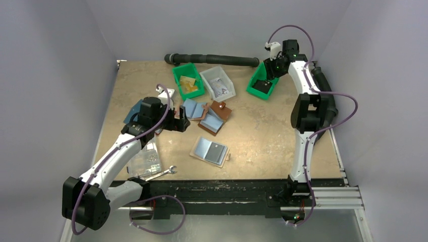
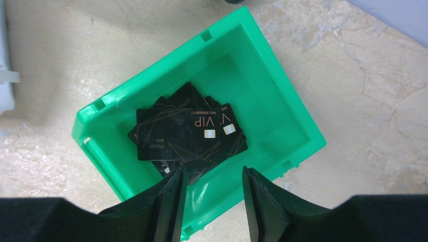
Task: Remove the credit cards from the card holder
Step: Place the credit card in the storage box, then remove the credit card from the card holder.
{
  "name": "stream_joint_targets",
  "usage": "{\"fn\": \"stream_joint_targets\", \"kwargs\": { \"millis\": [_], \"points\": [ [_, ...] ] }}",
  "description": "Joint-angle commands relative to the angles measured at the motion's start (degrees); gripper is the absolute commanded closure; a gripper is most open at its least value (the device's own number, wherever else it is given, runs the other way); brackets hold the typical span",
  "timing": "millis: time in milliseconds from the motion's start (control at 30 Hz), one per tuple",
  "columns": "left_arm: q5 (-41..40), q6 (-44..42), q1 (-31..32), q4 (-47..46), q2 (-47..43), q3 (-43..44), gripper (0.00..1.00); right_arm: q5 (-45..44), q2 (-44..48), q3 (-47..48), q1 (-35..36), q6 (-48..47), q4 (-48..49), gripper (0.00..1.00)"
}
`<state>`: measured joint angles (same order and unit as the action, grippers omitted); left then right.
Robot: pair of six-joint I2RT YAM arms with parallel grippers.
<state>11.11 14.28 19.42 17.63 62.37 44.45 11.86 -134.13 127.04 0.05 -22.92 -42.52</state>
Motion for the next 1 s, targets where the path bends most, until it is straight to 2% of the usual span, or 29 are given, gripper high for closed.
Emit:
{"fn": "stream_joint_targets", "kwargs": {
  "millis": [0,33,200,433,533,800,967],
  "points": [
    [-4.80,1.28,-1.45,-1.18,-2.61,0.25,0.03,3.79,8.28,-3.44,0.20,0.52,2.12,0.47],
    [-5.95,1.66,-1.61,-0.90,-3.15,0.28,0.01,4.80,9.76,-5.29,0.21,0.51,2.58,0.47],
    [-8.59,3.51,-2.19,-1.04,-5.42,-0.70,0.00,9.65,18.26,-16.12,0.21,0.25,5.81,0.45],
    [3.87,2.68,-2.29,-4.24,-4.20,-2.00,0.01,20.36,33.78,-34.11,0.21,1.02,12.86,0.44],
    [6.84,3.74,-2.30,-5.58,-2.93,-2.39,0.02,25.86,40.72,-40.83,0.21,0.41,13.92,0.43],
    [10.44,12.94,-2.28,-10.95,-2.59,-5.16,0.03,37.89,55.51,-54.78,0.12,-1.48,14.28,0.40],
    [14.43,20.73,-1.50,-13.11,-2.91,-8.99,0.08,42.96,65.04,-63.96,0.12,-1.25,21.32,0.30]
  ]
}}
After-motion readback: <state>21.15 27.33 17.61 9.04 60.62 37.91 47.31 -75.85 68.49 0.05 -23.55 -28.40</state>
